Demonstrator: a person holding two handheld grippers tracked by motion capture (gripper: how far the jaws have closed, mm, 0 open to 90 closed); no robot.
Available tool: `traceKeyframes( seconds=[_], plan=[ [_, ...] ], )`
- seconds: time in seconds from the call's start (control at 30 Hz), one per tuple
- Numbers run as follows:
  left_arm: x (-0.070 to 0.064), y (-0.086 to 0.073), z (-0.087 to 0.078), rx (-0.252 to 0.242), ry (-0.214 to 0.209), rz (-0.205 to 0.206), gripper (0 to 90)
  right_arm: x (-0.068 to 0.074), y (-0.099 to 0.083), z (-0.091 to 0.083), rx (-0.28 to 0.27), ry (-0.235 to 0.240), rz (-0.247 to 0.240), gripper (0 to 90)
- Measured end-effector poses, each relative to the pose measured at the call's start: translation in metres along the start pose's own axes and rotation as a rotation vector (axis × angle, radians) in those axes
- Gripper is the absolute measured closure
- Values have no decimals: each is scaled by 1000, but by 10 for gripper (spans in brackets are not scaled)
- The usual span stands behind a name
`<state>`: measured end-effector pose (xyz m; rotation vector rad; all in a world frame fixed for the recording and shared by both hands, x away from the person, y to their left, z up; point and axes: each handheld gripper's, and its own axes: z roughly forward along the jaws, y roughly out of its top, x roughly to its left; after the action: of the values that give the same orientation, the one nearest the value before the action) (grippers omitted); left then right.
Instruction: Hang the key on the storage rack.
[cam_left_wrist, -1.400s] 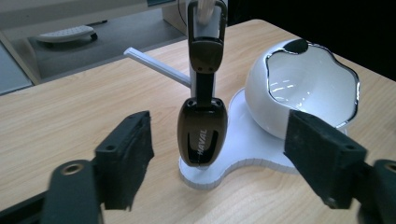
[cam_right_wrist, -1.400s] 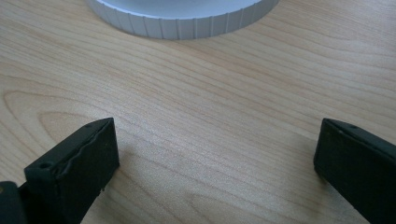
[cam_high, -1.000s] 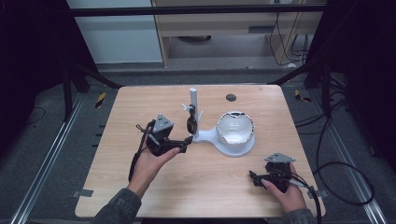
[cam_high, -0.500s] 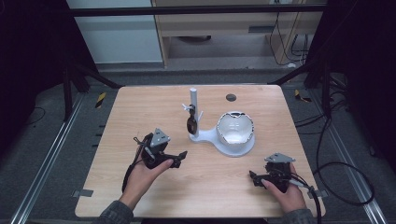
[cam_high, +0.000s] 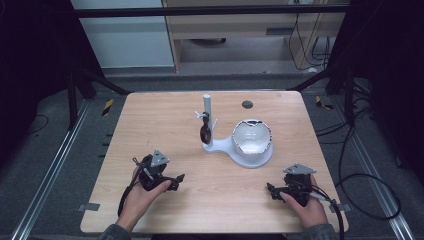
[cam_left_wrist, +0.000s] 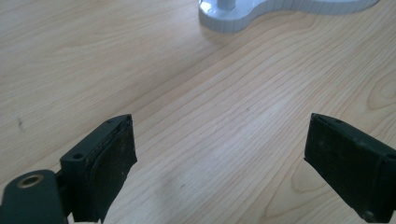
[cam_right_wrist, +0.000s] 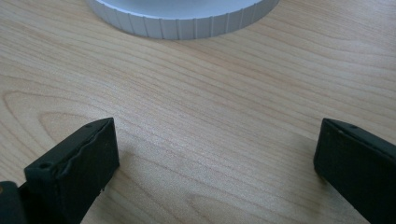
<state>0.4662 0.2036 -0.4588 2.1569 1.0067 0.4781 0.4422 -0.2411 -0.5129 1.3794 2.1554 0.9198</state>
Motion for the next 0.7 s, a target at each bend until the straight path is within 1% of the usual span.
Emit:
traceKeyframes(
  seconds=[0.03,0.07,0.1,0.23,0.27,0.33,0.37,0.4,0.47,0.57,0.63,0.7],
  plan=[
    [1,-2,0,5,1,-3,85,0,0,0,0,0,0,4],
    [5,-7,0,18,0,-15,85,0,0,0,0,0,0,4],
    [5,-7,0,18,0,-15,85,0,0,0,0,0,0,4],
    [10,-18,-1,44,12,-32,85,0,0,0,0,0,0,4],
    [13,-22,-1,60,26,-32,86,0,0,0,-1,-2,-1,4],
    [14,-24,-1,67,32,-33,86,0,0,0,0,0,0,4],
    [18,-28,-1,78,46,-35,88,0,0,0,0,-1,0,4],
    [18,-28,-1,78,46,-35,88,0,0,0,0,-1,0,4],
    [22,-31,-2,91,62,-34,88,0,0,0,0,0,0,4],
    [32,-37,-3,99,76,-58,86,0,0,0,0,-1,0,4],
    [39,-39,-2,114,91,-57,86,0,0,0,0,0,1,4],
    [47,-43,-2,118,109,-70,86,0,0,0,0,0,0,4]
  ],
)
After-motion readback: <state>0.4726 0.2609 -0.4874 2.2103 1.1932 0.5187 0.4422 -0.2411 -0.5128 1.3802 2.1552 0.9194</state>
